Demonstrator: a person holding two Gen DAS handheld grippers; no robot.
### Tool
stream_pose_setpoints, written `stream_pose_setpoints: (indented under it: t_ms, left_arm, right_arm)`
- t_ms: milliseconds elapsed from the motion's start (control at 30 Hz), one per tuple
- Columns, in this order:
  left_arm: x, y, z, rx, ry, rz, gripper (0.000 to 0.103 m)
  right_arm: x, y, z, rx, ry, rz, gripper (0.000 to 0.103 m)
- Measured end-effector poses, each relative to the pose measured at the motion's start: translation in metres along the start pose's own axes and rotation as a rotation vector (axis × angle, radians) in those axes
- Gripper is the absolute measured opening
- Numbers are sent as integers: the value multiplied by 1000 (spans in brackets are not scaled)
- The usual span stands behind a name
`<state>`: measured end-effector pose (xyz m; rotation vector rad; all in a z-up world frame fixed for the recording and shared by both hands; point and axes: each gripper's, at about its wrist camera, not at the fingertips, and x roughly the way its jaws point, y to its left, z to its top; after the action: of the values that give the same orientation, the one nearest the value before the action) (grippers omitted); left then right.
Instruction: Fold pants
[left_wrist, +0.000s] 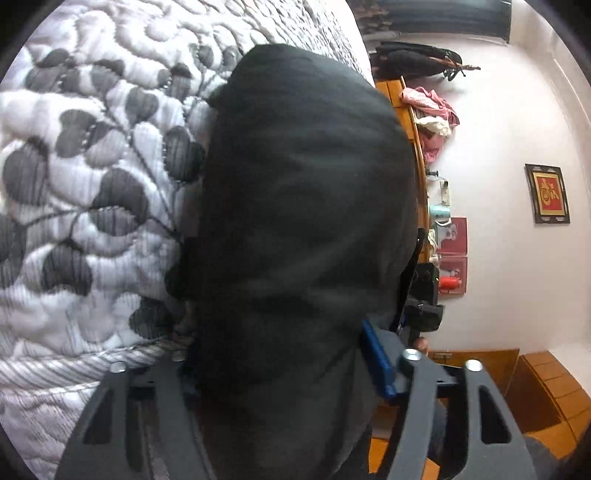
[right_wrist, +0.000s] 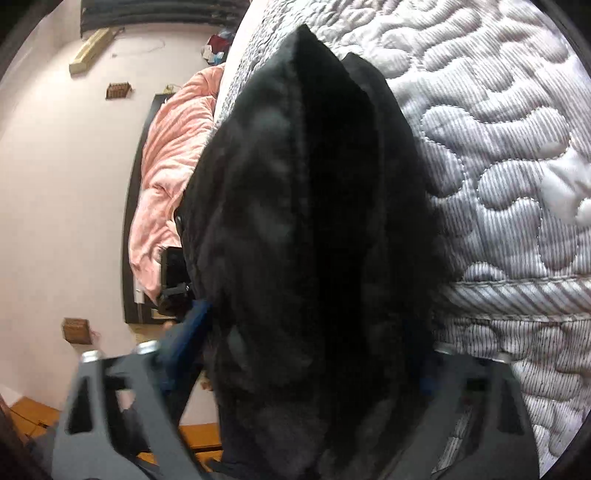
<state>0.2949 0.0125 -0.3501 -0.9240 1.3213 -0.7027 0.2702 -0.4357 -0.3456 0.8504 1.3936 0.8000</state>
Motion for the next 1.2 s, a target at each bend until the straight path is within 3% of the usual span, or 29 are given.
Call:
stream_pose_setpoints:
  t_ms: [33,133,367,600,800,900,967,1033,1067,1133,1200]
  left_arm:
    - [-2,-1,-2,2,-8,5,52]
    - [-10,-11,-8,48,-39,32,40]
    - [-42,-34,-2,88,-104,73,35]
    - [-91,-40,52,102,-202,131,36]
    - [-127,0,122,15,-252,168,35]
    - [-133,32,139,-63,-248,164,41]
    - [-135,52,142,-118,-233,120,49]
    - [-139,58,139,-131,-229,129,65]
    - [-143,57,137,-125,-230,146,67]
    - [-162,50,132,-95,-252,238,72]
    - [-188,31,131,-36,-334,383,74]
  right_arm:
    - [-1,3,-2,-9,-8,12,62]
    - [-7,18,-5,-59,-40,4,48]
    - [-2,63,13,-133,-47,2,44]
    - [36,112,89,-214,-25,-13,44]
    - [104,132,175,-226,29,-36,44]
    - [133,126,200,-191,45,-71,50]
    - [146,117,211,-164,53,-97,61]
    - [152,114,213,-153,69,-114,71]
    - [151,115,213,-161,73,-129,72]
    - [132,117,214,-182,51,-171,74]
    - [101,123,218,-220,-46,-279,75]
